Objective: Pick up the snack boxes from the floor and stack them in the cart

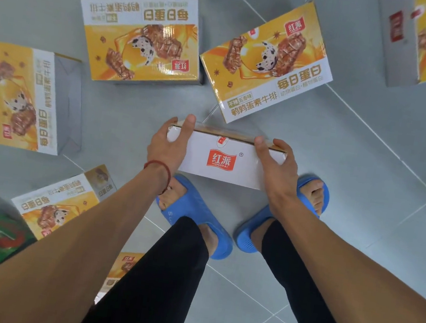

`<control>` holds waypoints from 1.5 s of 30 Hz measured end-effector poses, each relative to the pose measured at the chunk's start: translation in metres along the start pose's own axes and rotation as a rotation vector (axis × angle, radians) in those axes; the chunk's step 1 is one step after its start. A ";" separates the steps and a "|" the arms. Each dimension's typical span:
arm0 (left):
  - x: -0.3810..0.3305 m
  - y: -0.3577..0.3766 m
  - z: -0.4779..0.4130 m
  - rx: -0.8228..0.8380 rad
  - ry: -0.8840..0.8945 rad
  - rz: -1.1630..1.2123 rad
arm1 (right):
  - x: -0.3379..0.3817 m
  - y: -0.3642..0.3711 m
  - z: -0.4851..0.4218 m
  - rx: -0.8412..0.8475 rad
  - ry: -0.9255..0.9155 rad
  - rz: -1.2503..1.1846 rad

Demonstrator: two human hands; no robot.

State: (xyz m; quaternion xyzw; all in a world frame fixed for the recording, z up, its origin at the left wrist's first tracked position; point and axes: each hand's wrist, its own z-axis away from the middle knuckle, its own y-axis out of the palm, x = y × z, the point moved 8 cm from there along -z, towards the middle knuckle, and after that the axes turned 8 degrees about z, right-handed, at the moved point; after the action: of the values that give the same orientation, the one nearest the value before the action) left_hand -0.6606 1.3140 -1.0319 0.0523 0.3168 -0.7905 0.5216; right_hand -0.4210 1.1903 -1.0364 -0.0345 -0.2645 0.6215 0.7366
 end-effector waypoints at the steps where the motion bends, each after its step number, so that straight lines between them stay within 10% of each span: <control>1: -0.004 -0.003 0.008 0.013 0.005 -0.002 | 0.002 -0.004 0.008 0.009 0.005 0.011; 28: -0.294 -0.109 0.422 0.210 0.278 -0.024 | 0.166 -0.304 0.393 -0.071 -0.023 -0.357; 45: -0.376 -0.056 0.605 0.528 0.589 -0.432 | 0.095 -0.392 0.551 -0.305 0.031 -0.911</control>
State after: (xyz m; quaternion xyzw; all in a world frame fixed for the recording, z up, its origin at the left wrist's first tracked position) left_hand -0.3898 1.2895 -0.3711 0.3387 0.2429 -0.8865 0.2009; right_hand -0.2994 1.0375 -0.3826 -0.0320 -0.3300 0.1891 0.9243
